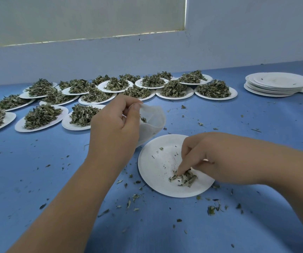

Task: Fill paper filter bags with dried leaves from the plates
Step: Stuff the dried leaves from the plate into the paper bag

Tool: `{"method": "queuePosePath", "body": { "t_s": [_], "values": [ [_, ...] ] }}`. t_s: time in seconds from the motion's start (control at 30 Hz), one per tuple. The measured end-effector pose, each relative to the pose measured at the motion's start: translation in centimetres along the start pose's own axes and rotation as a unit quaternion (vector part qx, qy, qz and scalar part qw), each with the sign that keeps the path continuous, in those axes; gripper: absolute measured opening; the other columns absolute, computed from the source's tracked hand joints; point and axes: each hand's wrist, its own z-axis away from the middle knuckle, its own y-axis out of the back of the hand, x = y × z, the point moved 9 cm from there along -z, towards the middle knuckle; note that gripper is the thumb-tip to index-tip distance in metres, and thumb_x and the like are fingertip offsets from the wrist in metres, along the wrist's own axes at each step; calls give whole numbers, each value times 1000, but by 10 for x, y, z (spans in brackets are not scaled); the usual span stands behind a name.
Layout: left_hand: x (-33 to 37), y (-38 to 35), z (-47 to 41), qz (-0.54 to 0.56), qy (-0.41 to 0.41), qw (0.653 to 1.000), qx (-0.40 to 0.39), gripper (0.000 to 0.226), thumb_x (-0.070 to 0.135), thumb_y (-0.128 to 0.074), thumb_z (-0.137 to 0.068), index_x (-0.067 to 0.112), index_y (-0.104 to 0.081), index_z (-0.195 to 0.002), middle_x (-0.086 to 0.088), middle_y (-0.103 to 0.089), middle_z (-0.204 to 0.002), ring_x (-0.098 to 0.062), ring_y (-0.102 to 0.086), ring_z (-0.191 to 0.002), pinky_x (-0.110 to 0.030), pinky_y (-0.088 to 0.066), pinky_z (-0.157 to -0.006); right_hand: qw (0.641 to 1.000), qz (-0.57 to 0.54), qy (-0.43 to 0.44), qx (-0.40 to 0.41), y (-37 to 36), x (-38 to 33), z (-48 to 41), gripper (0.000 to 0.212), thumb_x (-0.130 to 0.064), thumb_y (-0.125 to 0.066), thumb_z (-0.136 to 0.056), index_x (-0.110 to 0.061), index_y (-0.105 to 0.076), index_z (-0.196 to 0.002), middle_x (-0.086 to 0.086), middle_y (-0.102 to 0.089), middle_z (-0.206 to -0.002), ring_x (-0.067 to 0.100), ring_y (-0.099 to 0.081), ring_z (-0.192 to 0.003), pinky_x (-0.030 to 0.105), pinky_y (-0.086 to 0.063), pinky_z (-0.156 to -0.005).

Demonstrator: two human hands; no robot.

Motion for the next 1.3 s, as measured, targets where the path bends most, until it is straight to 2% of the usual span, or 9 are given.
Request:
{"method": "queuePosePath", "body": {
  "t_s": [0.17, 0.3, 0.37, 0.47, 0.6, 0.8, 1.07, 1.23, 1.3],
  "values": [
    [0, -1, 1, -2, -2, 1000, -2, 17, 20, -53, -97, 32, -63, -89, 29, -54, -66, 2, -46, -56, -9, -33, -53, 1000, -24, -10, -10, 0, 7, 3, 44, -18, -51, -97, -56, -58, -118, -30, -45, -112, -16, -42, -87, 7, -33, -71],
    [0, -2, 1, -3, -1, 1000, -5, 16, 21, -53, -97, 32, -63, -91, 30, -54, -66, 3, -46, -57, -9, -32, -52, 998, 50, 20, -15, -16, -8, -2, 60, -9, -46, -95, -58, -46, -129, -26, -36, -120, -2, -42, -100, 11, -37, -76],
    [1, -2, 1, -4, -2, 1000, -4, 17, 21, -52, -97, 32, -63, -90, 29, -54, -65, 2, -46, -57, -9, -32, -52, 995, 92, 26, -5, -19, -13, -3, 64, -8, -50, -92, -59, -44, -129, -26, -35, -119, 5, -40, -105, 24, -43, -81],
    [0, -1, 1, -5, -2, 1000, -5, 18, 21, -52, -98, 34, -62, -89, 29, -54, -65, 2, -46, -59, -10, -32, -52, 996, 88, 30, -7, -17, -11, -2, 58, -9, -50, -93, -58, -51, -124, -25, -41, -117, 4, -41, -105, 29, -45, -84],
    [0, -2, 1, -7, -1, 1000, -5, 18, 21, -53, -97, 33, -62, -89, 30, -54, -64, 2, -46, -59, -9, -32, -53, 1000, 14, 8, -27, -10, 0, 2, 45, -16, -47, -97, -55, -60, -116, -29, -45, -113, -4, -44, -102, 19, -40, -86],
    [1, -3, 2, -7, -4, 1000, -7, 19, 21, -52, -97, 34, -62, -88, 28, -54, -63, 2, -46, -57, -10, -32, -52, 999, -15, 7, -42, -14, -1, 5, 38, -35, -58, -92, -57, -52, -123, -35, -40, -114, -9, -41, -108, 19, -38, -90],
    [0, -4, 2, 0, 2, 1000, -12, 17, 21, -52, -97, 33, -62, -90, 29, -54, -64, 2, -45, -55, -11, -32, -52, 999, 19, -20, -17, -20, -6, -1, 37, -33, -57, -94, -52, -54, -125, -25, -39, -105, 5, -49, -98, 24, -41, -79],
    [0, -4, 2, 1, 1, 1000, -15, 18, 20, -52, -97, 32, -63, -89, 28, -54, -65, 2, -45, -54, -11, -32, -52, 999, 47, -22, -14, -18, -12, -4, 34, -29, -53, -96, -48, -58, -124, -19, -40, -103, 4, -44, -91, 11, -30, -63],
    [0, -4, 2, -2, -2, 1000, -16, 17, 20, -52, -97, 31, -63, -90, 28, -54, -66, 3, -46, -55, -11, -32, -53, 998, 69, -12, -12, -18, -18, -5, 34, -25, -50, -97, -45, -60, -123, -16, -47, -109, 6, -46, -90, 11, -30, -60]
  ]
}}
